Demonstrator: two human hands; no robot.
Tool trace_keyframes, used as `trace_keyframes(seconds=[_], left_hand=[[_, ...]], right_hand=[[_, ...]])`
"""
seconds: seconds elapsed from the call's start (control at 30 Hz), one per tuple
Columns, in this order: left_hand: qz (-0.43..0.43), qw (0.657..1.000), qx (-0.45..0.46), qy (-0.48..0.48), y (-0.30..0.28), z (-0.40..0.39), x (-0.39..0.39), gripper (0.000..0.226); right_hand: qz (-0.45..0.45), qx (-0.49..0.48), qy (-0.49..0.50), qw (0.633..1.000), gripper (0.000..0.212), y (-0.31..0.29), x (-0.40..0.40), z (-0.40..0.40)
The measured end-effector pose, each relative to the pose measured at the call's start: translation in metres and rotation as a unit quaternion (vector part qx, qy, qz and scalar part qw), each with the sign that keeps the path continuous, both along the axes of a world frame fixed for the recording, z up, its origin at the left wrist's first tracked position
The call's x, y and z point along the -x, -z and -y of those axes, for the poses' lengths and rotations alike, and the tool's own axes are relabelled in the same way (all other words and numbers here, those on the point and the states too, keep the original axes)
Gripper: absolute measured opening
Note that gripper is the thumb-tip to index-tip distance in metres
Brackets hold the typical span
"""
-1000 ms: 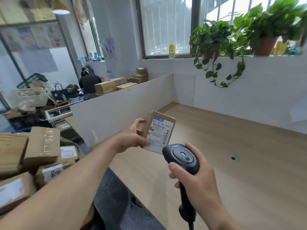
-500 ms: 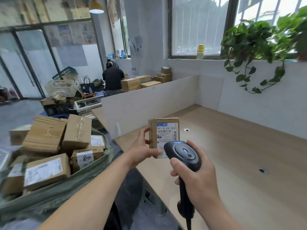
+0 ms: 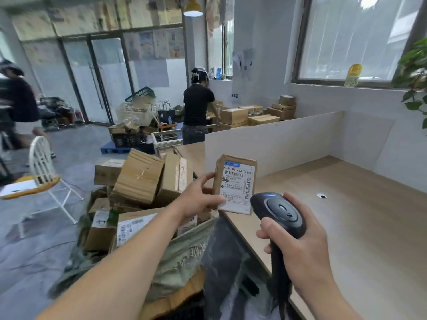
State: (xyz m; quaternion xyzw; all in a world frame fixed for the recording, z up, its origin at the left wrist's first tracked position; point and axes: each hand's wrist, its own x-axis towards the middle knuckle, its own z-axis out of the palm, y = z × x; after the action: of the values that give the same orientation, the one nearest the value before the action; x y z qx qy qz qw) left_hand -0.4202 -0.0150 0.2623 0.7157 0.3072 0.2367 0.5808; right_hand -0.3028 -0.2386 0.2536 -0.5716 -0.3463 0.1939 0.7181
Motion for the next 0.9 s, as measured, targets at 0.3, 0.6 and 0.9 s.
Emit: trace_keyframes(seconds=[0.3,0.6,0.9], left_hand=[[0.092,0.987,0.003,-0.135,-0.021,-0.118,0.155,0.058],[0.215,0.893,0.034,-0.393,-0.007,-0.169,0.276,0.032],[0.074,0.83,0.13,-0.537,0.05,-0.178,0.306,0.031]], right_hand=[[-0.012,-0.015,-0.077,0.997,0.055,0.005,0.081,-0.126],[-0.024,0.036,-0.15,0.988,0.096,0.011,0.124,-0.189],[-0.025,0.067,-0.23,0.971,0.067,0.011,0.139,-0.21]])
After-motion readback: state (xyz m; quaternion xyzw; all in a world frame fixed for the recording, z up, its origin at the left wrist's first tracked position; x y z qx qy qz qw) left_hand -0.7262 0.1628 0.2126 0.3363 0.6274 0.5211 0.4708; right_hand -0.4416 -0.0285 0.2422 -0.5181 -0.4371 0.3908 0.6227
